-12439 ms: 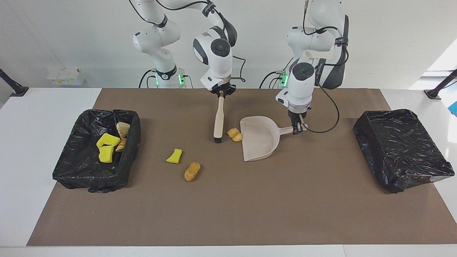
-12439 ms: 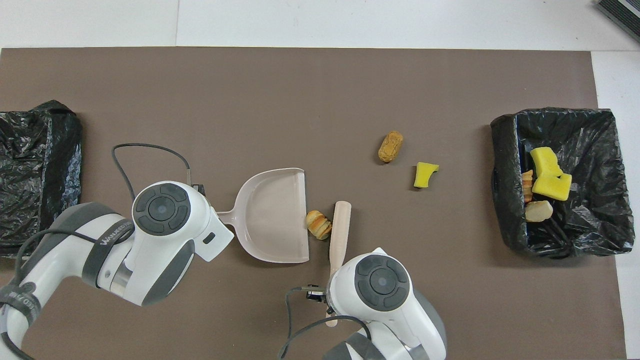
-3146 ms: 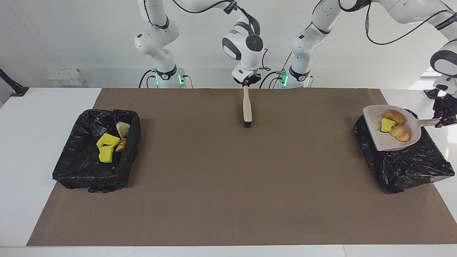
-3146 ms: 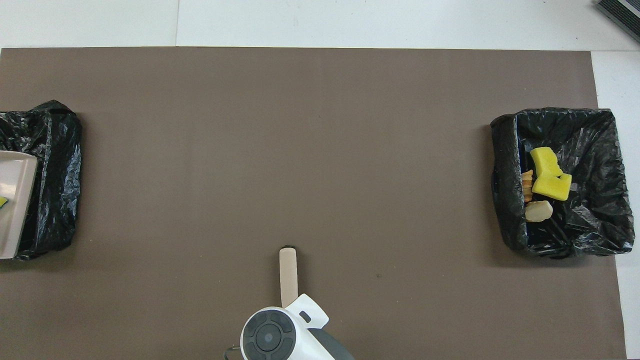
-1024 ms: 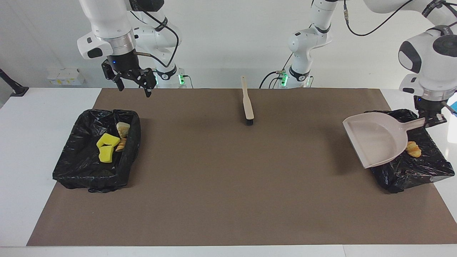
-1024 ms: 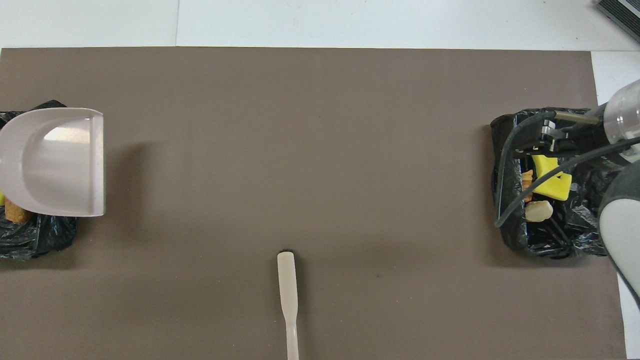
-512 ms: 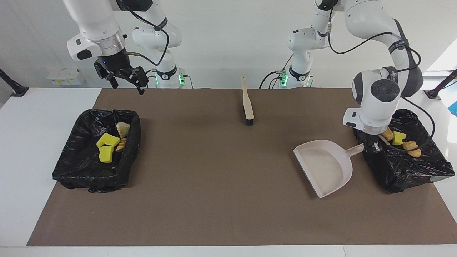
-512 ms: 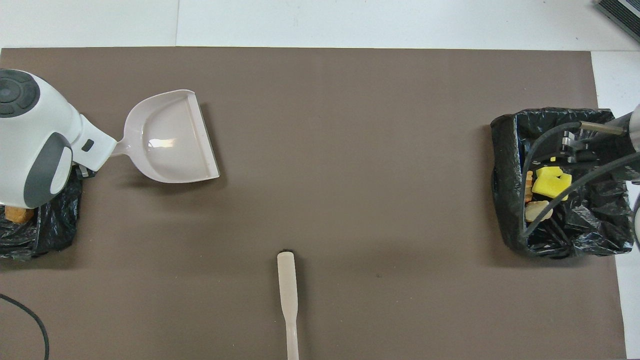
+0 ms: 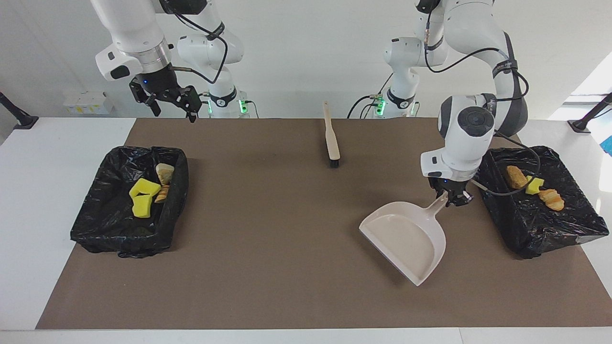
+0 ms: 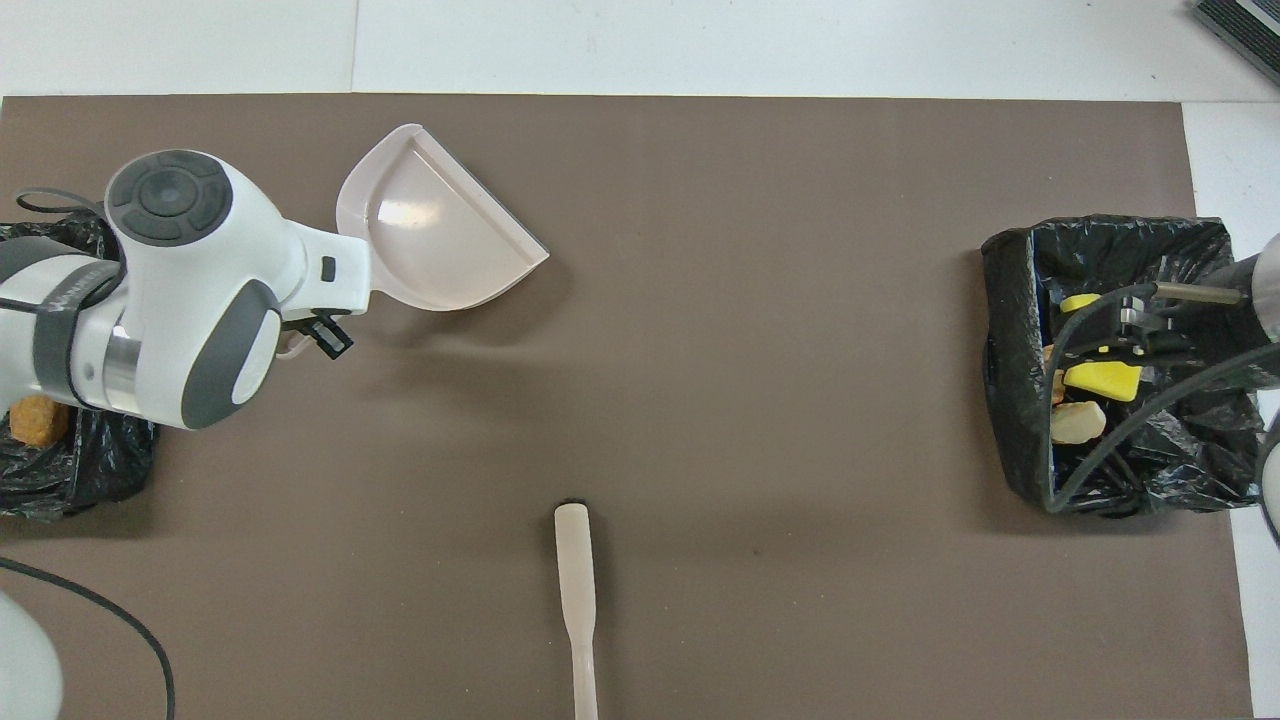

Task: Sweep and dump trash in bin
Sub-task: 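Bring the dustpan back to the table center with the left gripper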

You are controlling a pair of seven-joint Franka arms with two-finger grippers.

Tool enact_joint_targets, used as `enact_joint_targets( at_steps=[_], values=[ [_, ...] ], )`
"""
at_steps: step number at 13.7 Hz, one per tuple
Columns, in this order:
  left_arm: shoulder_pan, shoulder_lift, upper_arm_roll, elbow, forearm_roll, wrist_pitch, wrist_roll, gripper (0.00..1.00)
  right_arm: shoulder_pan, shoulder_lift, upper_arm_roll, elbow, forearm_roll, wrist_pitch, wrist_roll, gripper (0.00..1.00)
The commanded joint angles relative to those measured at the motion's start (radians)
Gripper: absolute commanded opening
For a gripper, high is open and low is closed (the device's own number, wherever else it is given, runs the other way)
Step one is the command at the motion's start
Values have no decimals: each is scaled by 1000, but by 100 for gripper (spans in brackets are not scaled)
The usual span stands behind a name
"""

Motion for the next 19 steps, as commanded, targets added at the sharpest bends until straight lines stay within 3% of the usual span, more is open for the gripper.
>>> enact_joint_targets(
  at_steps=[1,6,9,16,17,18,19],
  values=[
    [-125,-23,20,10,-52,-45,-305,0,-17,-21,1,-30,13,26,-41,100],
    [-274,1,20,13,-158,-11,-703,0,-14,-21,2,-29,24,23,-30,100],
    [-280,11,20,-9,-261,74,-769,0,-14,-21,2,-29,25,19,-35,100],
    [-320,-2,18,-139,-273,239,-786,0,-14,-21,2,-29,25,17,-39,100],
    [-317,-3,18,-145,-288,236,-789,29,-15,-21,2,-30,25,22,-39,100],
    [-318,-5,18,-147,-301,234,-798,99,-15,-21,2,-29,24,26,-38,100],
    [-315,-5,18,-147,-301,230,-817,100,-15,-19,1,-27,24,26,-35,100]
  ],
)
